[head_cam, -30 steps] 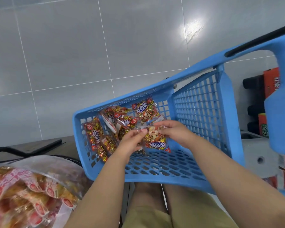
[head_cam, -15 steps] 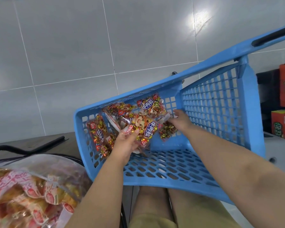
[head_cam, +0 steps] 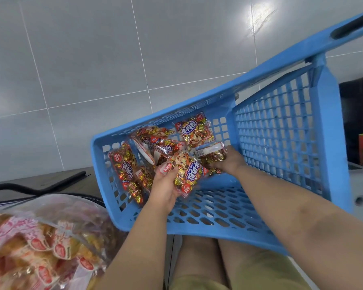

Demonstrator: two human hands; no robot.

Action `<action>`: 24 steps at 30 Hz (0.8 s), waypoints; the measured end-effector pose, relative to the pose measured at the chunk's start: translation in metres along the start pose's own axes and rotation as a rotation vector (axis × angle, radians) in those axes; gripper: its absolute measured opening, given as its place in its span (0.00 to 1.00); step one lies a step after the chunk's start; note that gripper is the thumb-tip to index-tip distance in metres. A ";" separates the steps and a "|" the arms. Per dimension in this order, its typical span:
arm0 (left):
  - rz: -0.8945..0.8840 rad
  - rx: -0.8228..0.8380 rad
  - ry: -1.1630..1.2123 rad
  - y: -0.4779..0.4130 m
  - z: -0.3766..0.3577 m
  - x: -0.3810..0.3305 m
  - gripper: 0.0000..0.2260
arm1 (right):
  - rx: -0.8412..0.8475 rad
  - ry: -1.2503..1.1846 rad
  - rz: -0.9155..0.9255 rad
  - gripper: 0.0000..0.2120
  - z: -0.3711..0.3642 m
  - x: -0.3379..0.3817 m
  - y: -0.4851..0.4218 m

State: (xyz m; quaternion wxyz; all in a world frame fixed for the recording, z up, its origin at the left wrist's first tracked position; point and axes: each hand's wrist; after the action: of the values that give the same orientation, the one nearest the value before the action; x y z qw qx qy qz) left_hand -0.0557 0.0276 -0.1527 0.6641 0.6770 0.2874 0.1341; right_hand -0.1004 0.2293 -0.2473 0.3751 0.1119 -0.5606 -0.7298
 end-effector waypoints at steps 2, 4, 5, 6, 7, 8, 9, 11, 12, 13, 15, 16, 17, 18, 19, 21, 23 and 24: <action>0.000 -0.017 0.001 0.002 -0.001 0.001 0.14 | 0.054 -0.121 0.028 0.20 0.011 0.002 0.011; 0.002 -0.027 0.017 0.005 -0.003 -0.001 0.14 | 0.040 -0.242 0.031 0.20 0.025 0.008 0.024; 0.002 -0.034 0.028 0.007 -0.003 -0.004 0.14 | -0.017 -0.280 0.044 0.21 0.033 0.011 0.030; 0.002 -0.044 0.037 0.008 -0.003 -0.006 0.13 | -0.101 -0.283 0.069 0.21 0.041 0.016 0.037; 0.001 -0.054 0.034 0.010 -0.004 -0.008 0.13 | -0.186 -0.277 0.098 0.21 0.048 0.021 0.043; 0.001 -0.059 0.014 0.012 -0.004 -0.011 0.13 | -0.240 -0.318 0.117 0.21 0.054 0.027 0.051; -0.002 -0.055 -0.013 0.014 -0.004 -0.013 0.12 | -0.228 -0.431 0.112 0.21 0.060 0.033 0.057; -0.021 -0.022 -0.024 0.017 -0.005 -0.016 0.12 | -0.010 -0.763 0.077 0.21 0.067 0.045 0.071; -0.028 0.005 -0.014 0.019 -0.006 -0.018 0.12 | 0.127 -0.846 0.068 0.21 0.068 0.049 0.076; -0.037 0.038 -0.003 0.021 -0.008 -0.020 0.11 | 0.244 -0.840 0.065 0.20 0.066 0.052 0.079; -0.059 0.111 -0.009 0.023 -0.011 -0.025 0.15 | 0.379 -0.691 0.092 0.17 0.055 0.059 0.082; -0.067 0.139 -0.026 0.023 -0.013 -0.027 0.21 | 0.389 -0.587 0.123 0.15 0.048 0.063 0.083; -0.082 0.159 -0.052 0.023 -0.014 -0.028 0.25 | 0.386 -0.492 0.162 0.15 0.040 0.066 0.082; -0.110 0.154 -0.088 0.023 -0.014 -0.030 0.25 | 0.398 -0.422 0.199 0.15 0.033 0.070 0.081; -0.145 0.127 -0.126 0.021 -0.013 -0.031 0.22 | 0.429 -0.373 0.228 0.14 0.029 0.074 0.078; -0.200 0.057 -0.153 0.017 -0.009 -0.034 0.20 | 0.515 -0.345 0.265 0.13 0.025 0.081 0.070; -0.206 0.026 -0.116 0.013 -0.003 -0.037 0.23 | 0.402 -0.447 0.227 0.16 0.022 0.086 0.051; -0.198 0.014 -0.100 0.011 0.000 -0.038 0.23 | 0.241 -0.502 0.184 0.18 0.020 0.086 0.037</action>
State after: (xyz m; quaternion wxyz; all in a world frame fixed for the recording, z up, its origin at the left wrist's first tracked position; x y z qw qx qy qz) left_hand -0.0836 0.0068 -0.1344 0.6828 0.6558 0.3203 0.0320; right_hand -0.1565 0.1828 -0.1846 0.2733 -0.0800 -0.7263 -0.6256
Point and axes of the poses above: each hand's wrist, its own y-axis away from the middle knuckle, its own z-axis out of the back of the hand, x = y × z, and after that the axes turned 1 degree about z, right-handed
